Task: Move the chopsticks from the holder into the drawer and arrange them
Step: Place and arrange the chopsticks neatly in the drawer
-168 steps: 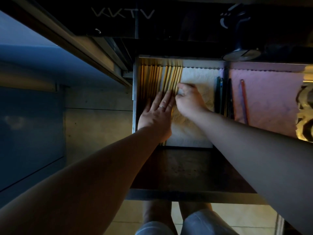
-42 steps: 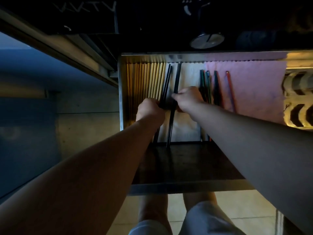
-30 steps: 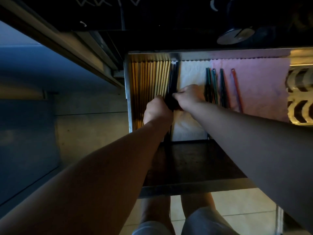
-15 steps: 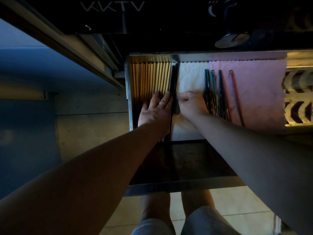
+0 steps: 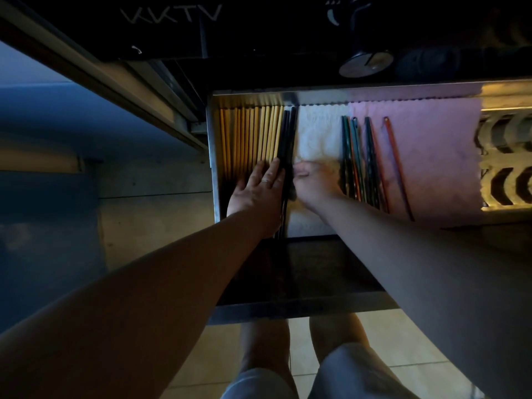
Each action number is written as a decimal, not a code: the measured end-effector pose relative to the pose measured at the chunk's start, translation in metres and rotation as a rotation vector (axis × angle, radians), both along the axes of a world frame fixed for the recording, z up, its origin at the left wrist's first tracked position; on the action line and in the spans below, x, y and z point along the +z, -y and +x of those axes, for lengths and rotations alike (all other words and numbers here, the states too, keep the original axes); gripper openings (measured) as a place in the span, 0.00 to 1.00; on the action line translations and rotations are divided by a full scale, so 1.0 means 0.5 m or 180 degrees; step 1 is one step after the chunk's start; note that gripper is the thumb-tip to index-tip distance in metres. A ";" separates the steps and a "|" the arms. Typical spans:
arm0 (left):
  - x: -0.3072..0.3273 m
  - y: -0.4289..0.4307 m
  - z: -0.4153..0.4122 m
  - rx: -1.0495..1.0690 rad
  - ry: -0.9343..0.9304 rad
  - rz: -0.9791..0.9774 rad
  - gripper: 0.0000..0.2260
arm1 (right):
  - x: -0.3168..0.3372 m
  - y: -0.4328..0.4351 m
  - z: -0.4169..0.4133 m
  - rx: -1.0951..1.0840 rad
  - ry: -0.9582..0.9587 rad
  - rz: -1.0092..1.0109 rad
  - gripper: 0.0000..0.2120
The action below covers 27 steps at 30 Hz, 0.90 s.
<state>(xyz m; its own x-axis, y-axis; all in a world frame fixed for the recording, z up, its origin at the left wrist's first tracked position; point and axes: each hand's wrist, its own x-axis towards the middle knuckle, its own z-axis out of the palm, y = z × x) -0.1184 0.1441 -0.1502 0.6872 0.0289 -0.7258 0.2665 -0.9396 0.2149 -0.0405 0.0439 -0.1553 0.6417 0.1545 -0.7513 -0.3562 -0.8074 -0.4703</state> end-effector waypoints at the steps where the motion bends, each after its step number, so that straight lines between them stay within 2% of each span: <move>1: 0.003 0.003 0.002 0.0023 0.0037 -0.0004 0.37 | 0.000 0.004 0.002 -0.0044 -0.0006 0.0026 0.17; 5: 0.010 0.025 0.012 0.0159 0.0142 -0.0053 0.36 | 0.002 0.042 0.015 -0.0042 0.0242 -0.0050 0.17; 11: 0.022 0.089 0.043 0.0587 0.0645 -0.0250 0.28 | 0.025 0.119 0.063 0.0197 0.0587 -0.0137 0.16; 15: 0.031 0.140 0.084 0.0841 0.0505 -0.0428 0.21 | 0.032 0.188 0.097 0.0336 0.0576 -0.0217 0.13; 20: 0.035 0.207 0.132 0.1979 0.0169 -0.0908 0.17 | 0.003 0.263 0.123 0.0427 0.0496 -0.0177 0.19; 23: 0.022 0.247 0.152 0.2615 0.0091 -0.0893 0.18 | 0.003 0.297 0.137 0.0399 0.0348 -0.0016 0.17; 27: -0.004 0.288 0.172 0.2952 0.0062 -0.0694 0.17 | -0.003 0.334 0.159 0.0519 0.0391 0.0057 0.15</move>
<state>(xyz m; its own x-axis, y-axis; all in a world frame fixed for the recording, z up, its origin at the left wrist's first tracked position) -0.0326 0.0003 -0.1521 0.4704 0.4340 -0.7684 0.8801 -0.2943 0.3725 0.0388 -0.1233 -0.1567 0.6938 0.2765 -0.6650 -0.1606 -0.8407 -0.5171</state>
